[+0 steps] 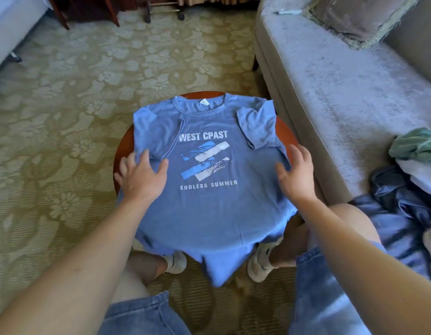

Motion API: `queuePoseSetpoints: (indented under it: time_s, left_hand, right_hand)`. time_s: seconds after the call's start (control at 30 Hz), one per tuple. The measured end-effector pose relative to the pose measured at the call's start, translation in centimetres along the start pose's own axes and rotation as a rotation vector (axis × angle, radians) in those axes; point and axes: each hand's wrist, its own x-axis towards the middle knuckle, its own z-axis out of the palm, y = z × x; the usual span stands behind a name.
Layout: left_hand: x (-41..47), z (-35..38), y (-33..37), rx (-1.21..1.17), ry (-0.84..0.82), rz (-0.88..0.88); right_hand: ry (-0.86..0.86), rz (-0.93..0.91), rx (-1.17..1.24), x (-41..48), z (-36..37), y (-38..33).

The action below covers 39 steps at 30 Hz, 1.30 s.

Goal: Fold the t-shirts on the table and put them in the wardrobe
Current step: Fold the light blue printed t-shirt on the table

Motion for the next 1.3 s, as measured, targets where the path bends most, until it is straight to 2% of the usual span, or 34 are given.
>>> queuePoseSetpoints:
  time_s: [0.13, 0.3, 0.4, 0.5, 0.6, 0.77, 0.9, 0.97, 1.03, 1.13, 1.23, 1.3]
  left_hand:
    - [-3.8, -0.1, -2.4, -0.202, 0.045, -0.138]
    - [-6.3, -0.9, -4.2, -0.337, -0.075, -0.257]
    - [-7.3, -1.5, -5.3, -0.406, -0.211, -0.331]
    - [-8.3, -2.6, -5.7, -0.369, -0.286, -0.335]
    - [-9.0, -3.7, -5.7, -0.338, -0.183, -0.224]
    - [-6.8, -5.2, -3.6, -0.626, -0.16, -0.126]
    - [-3.5, -7.8, 0.1, -0.943, 0.058, -0.171]
    - [-2.0, -8.8, 1.3, -1.065, 0.051, -0.147]
    - [-1.0, -8.1, 1.1, -0.964, -0.075, -0.111]
    - [-1.0, -4.8, -1.5, -0.541, -0.172, -0.168]
    - [-1.7, -1.8, -3.7, -0.117, -0.221, -0.156]
    - [-1.8, -1.1, -4.0, 0.044, -0.186, -0.117]
  right_hand:
    - [-0.11, 0.273, 0.205, -4.4, -1.5, 2.1]
    - [-0.33, 0.41, 0.425, -7.2, -2.0, 3.3]
    - [-0.37, 0.476, 0.467, -7.9, -1.8, 3.9]
    - [-0.307, 0.361, 0.235, -8.5, -3.3, 2.3]
    - [-0.234, 0.229, 0.162, -8.6, -4.2, 1.1]
    - [-0.21, 0.148, 0.304, -4.9, -4.2, -2.3]
    - [-0.136, 0.159, 0.56, -1.1, -5.4, -7.9]
    - [-0.161, 0.176, 0.699, 1.4, -5.8, -9.0]
    - [-0.236, 0.202, 0.602, 2.9, -5.7, -8.2]
    - [-0.273, 0.262, 0.207, 2.7, -4.6, -5.1]
    - [-0.381, 0.235, -0.098, 1.9, -2.4, -2.2]
    - [-0.359, 0.215, -0.252, 1.6, -1.6, -1.7]
